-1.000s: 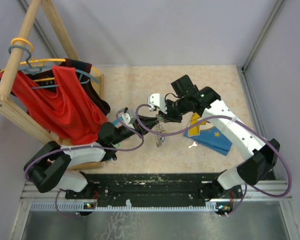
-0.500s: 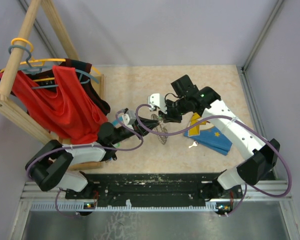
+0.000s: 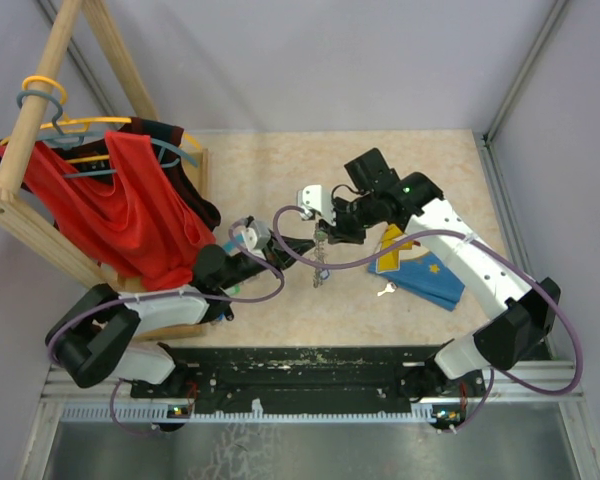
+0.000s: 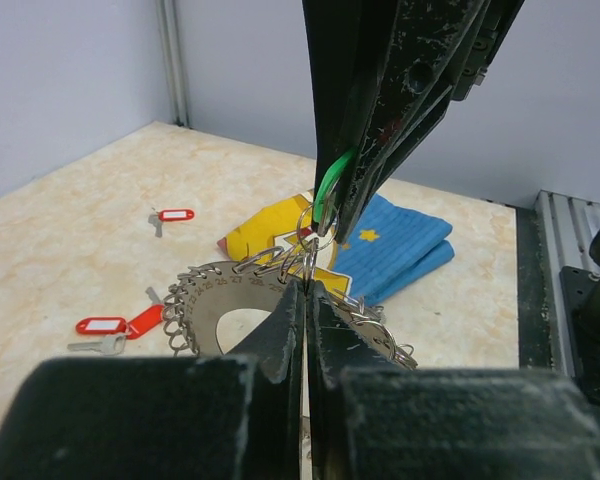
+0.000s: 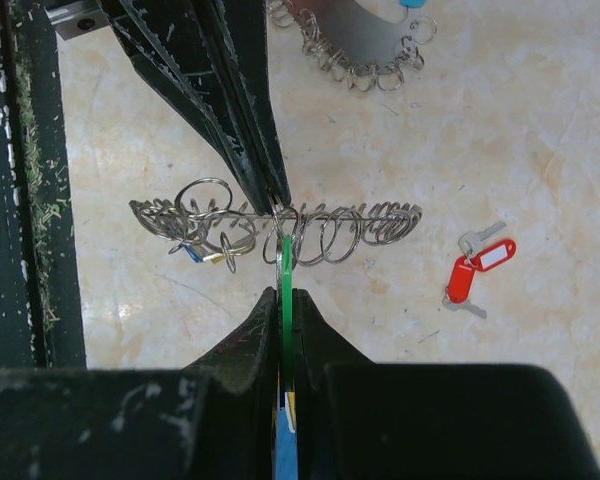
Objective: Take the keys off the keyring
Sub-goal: Remove the key from the keyring.
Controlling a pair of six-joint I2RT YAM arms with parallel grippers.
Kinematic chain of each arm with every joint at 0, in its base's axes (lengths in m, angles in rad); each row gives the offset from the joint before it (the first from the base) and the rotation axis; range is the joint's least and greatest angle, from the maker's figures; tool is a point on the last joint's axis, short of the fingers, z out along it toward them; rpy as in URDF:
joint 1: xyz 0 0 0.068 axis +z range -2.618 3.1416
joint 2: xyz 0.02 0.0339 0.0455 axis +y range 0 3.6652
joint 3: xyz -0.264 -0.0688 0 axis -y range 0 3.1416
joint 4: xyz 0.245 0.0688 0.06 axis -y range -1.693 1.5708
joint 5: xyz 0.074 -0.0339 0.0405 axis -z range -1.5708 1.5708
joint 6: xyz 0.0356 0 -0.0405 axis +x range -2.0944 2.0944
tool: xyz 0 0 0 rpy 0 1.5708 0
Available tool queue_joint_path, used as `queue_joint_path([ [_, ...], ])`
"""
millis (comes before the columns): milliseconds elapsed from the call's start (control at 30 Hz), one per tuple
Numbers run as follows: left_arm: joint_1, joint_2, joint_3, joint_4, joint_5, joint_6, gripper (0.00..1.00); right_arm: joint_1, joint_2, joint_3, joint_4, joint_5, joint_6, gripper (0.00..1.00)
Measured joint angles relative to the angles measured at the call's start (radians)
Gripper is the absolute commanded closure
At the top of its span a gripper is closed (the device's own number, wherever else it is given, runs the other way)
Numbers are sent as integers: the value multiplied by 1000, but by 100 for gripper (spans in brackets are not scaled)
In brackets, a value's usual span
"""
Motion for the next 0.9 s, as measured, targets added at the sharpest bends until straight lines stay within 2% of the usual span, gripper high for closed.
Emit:
queue_joint_path([
  [267, -20, -76, -8, -120, -100, 119, 100, -4, 0, -37, 30, 5, -1, 100],
  [600, -111, -101, -8, -217, -294, 314, 100, -4, -5, -153, 132, 15, -28, 100],
  [900, -130, -101, -8, -232, -369, 378, 100, -4, -14, -164, 188, 38, -27, 100],
])
